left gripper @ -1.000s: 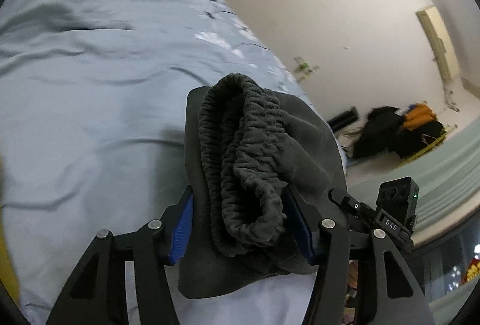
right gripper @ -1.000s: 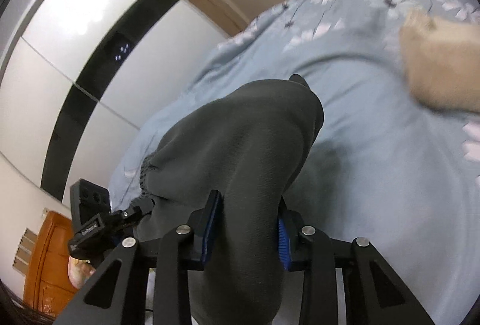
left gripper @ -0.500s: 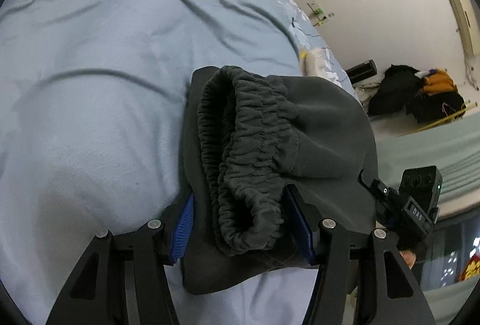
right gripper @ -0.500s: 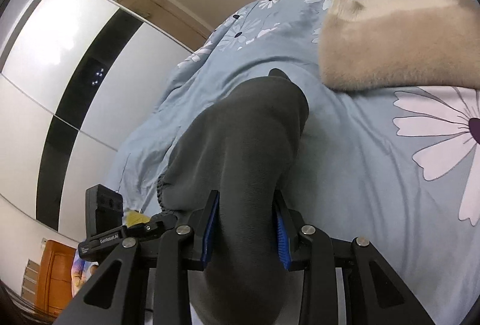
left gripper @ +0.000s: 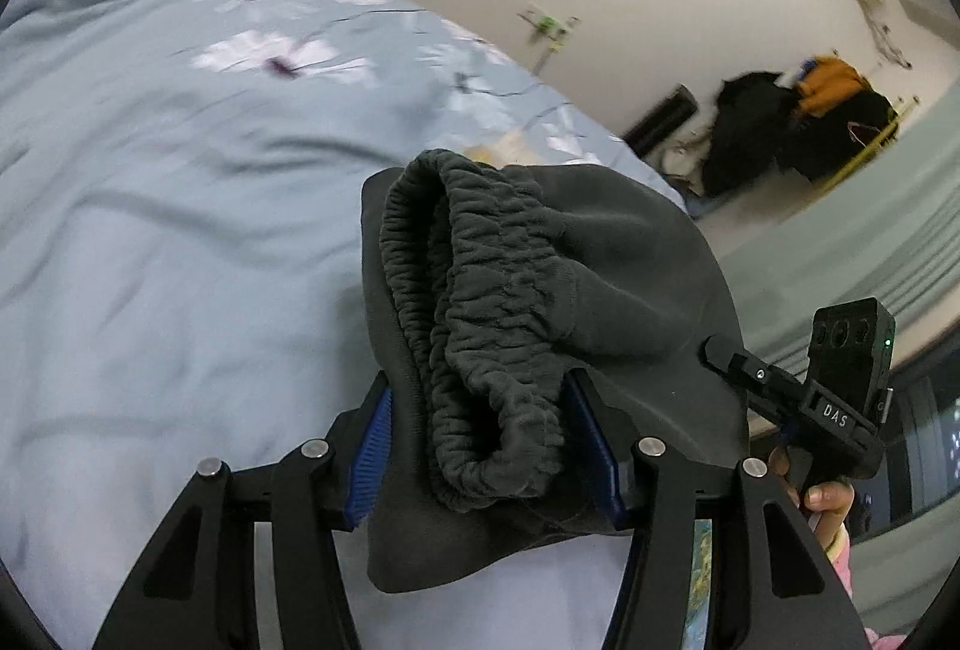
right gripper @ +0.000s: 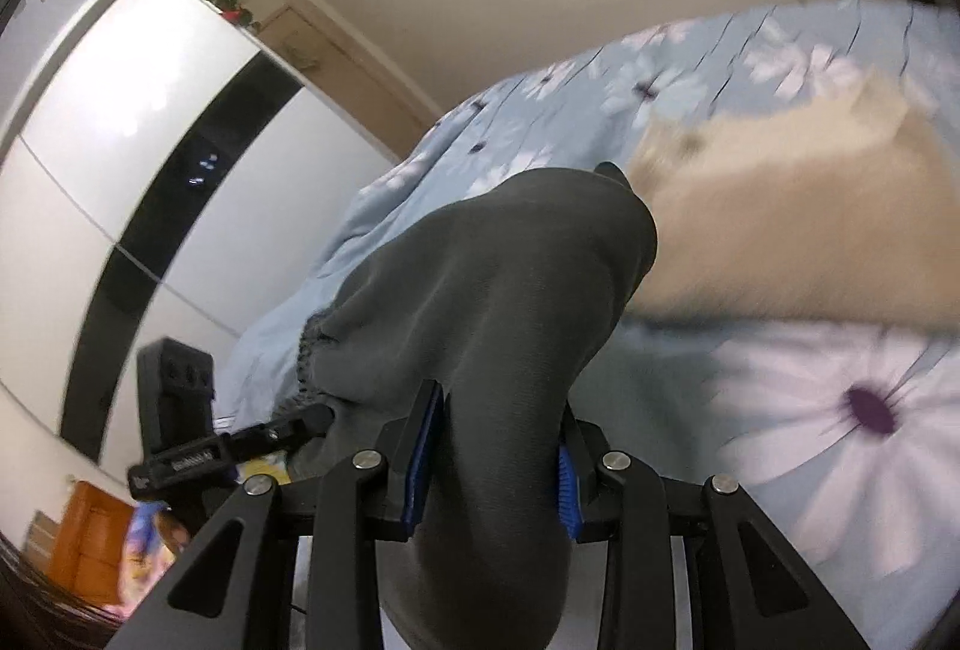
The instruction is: Fold clothes
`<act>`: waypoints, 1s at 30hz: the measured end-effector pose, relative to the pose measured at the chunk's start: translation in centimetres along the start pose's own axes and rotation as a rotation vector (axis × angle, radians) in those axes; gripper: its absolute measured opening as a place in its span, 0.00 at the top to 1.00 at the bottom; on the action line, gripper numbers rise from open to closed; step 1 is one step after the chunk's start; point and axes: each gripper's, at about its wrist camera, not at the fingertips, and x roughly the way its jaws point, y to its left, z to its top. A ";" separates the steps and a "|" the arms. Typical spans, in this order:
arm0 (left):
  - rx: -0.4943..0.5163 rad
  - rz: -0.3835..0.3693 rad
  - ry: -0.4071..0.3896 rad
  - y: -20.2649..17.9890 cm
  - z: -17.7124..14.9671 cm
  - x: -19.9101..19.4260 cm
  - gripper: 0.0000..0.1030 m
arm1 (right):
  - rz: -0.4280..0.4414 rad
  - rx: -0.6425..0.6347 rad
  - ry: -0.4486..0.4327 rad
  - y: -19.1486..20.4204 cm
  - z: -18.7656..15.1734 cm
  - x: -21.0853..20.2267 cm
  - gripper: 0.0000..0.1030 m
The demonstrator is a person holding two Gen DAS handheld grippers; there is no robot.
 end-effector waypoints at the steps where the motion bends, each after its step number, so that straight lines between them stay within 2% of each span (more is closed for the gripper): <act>1: 0.021 -0.004 -0.001 -1.0 1.2 1.2 0.44 | -0.024 -0.005 -0.008 -0.7 1.0 -0.4 0.66; 8: 0.121 -0.026 0.023 -5.2 8.5 10.6 0.44 | -0.152 0.023 -0.069 -6.6 7.8 -1.5 0.65; 13: 0.163 -0.057 0.039 -7.0 11.8 16.5 0.44 | -0.219 0.057 -0.111 -11.4 11.4 -1.4 0.65; 18: 0.153 -0.067 0.070 -6.6 11.4 20.0 0.44 | -0.274 0.112 -0.124 -15.9 12.3 -0.6 0.65; 21: 0.146 -0.072 0.089 -6.2 11.1 22.0 0.44 | -0.295 0.145 -0.077 -18.1 11.3 0.9 0.64; 23: 0.141 -0.076 0.102 -6.0 10.9 23.3 0.43 | -0.286 0.154 -0.076 -19.1 10.8 1.4 0.62; 26: 0.139 -0.077 0.111 -5.9 10.9 22.7 0.42 | -0.250 0.180 -0.092 -19.9 10.7 1.4 0.61; 30: 0.173 -0.030 0.086 -6.5 11.0 20.3 0.41 | -0.270 0.146 -0.075 -19.1 11.3 0.5 0.60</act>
